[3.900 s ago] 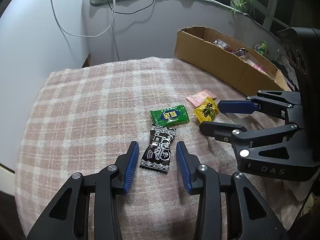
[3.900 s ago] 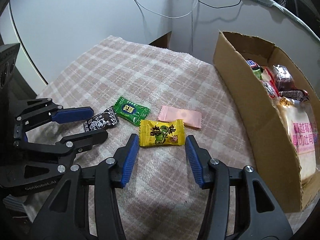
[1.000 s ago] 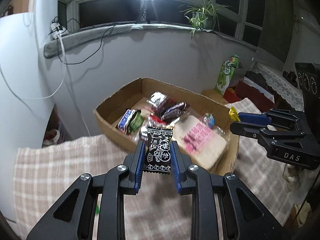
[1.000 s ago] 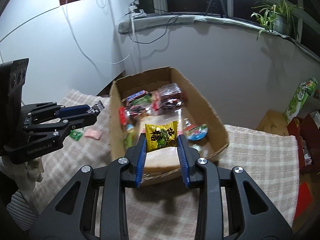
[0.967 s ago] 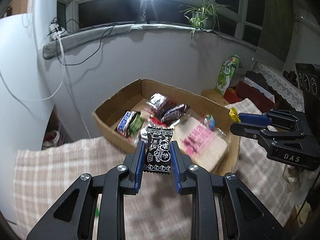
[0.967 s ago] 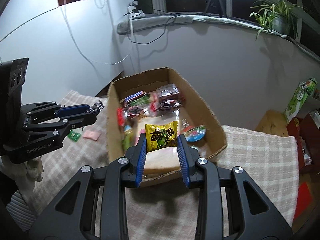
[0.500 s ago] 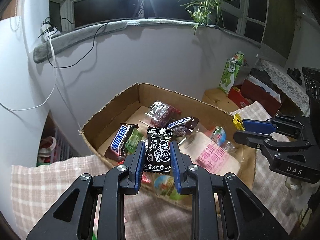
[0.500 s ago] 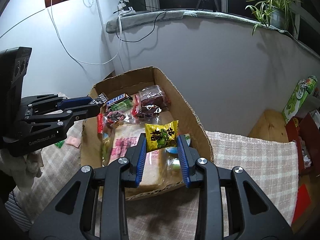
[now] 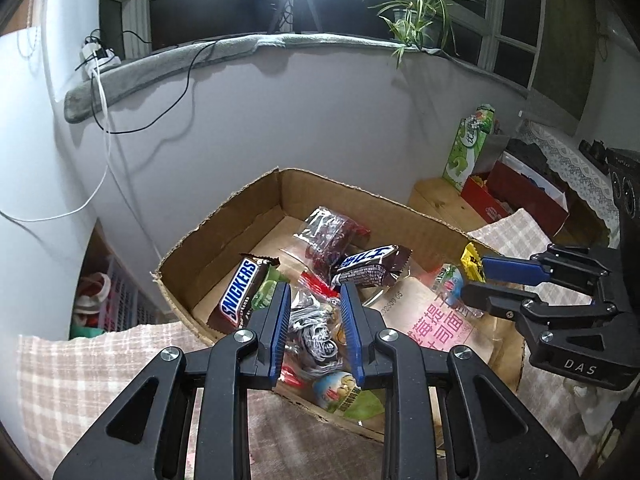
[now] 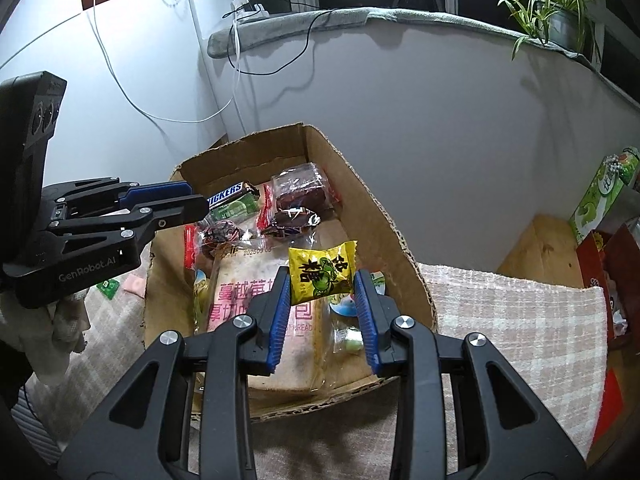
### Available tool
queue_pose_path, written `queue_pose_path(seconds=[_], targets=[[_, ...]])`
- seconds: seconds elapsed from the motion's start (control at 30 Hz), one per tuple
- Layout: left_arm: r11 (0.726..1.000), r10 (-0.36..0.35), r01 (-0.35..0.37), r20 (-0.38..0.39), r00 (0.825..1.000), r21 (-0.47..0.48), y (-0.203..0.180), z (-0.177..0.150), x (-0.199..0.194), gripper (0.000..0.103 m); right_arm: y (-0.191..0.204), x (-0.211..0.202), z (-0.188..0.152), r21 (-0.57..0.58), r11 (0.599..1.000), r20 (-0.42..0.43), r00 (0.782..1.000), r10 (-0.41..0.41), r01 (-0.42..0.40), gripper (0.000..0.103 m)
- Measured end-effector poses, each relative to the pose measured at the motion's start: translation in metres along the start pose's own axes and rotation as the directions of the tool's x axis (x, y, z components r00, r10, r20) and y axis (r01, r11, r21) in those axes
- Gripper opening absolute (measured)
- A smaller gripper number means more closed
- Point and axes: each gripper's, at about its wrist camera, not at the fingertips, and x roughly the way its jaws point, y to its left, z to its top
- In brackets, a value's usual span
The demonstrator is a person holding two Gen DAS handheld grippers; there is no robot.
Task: Organize snacks
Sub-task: 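Open both tools to drop the black packet and yellow candy into the box, then move both open tools back over the green and pink candies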
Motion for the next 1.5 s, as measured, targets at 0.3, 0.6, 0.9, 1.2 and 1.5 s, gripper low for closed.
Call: queue_pose_path(seconds=[0.3, 0.6, 0.9, 1.2, 1.5], targets=[[1.0, 0.005, -0.005, 0.008, 1.0, 0.003, -0.002, -0.001, -0.004, 0.044, 0.004, -0.003, -0.001, -0.008, 1.0, 0.013, 1.0, -0.014, 0.015, 0.062], [1.0, 0.006, -0.006, 0.022, 1.0, 0.0, -0.003, -0.001, -0.015, 0.045, 0.007, -0.012, -0.003, -0.006, 1.0, 0.018, 1.0, -0.019, 0.019, 0.063], [1.0, 0.017, -0.017, 0.06, 0.998, -0.006, 0.004, -0.01, -0.045, 0.045, 0.024, -0.034, -0.007, -0.008, 1.0, 0.043, 0.999, -0.012, 0.012, 0.063], [0.997, 0.055, -0.05, 0.085, 0.995, -0.056, 0.037, -0.032, -0.086, 0.045, 0.073, -0.059, -0.02, -0.06, 0.997, 0.074, 0.996, 0.044, -0.04, 0.063], [0.986, 0.097, -0.087, 0.07, 0.993, -0.139, 0.084, -0.071, -0.114, 0.045, 0.133, -0.054, -0.037, -0.131, 0.983, 0.035, 0.99, 0.136, -0.13, 0.063]])
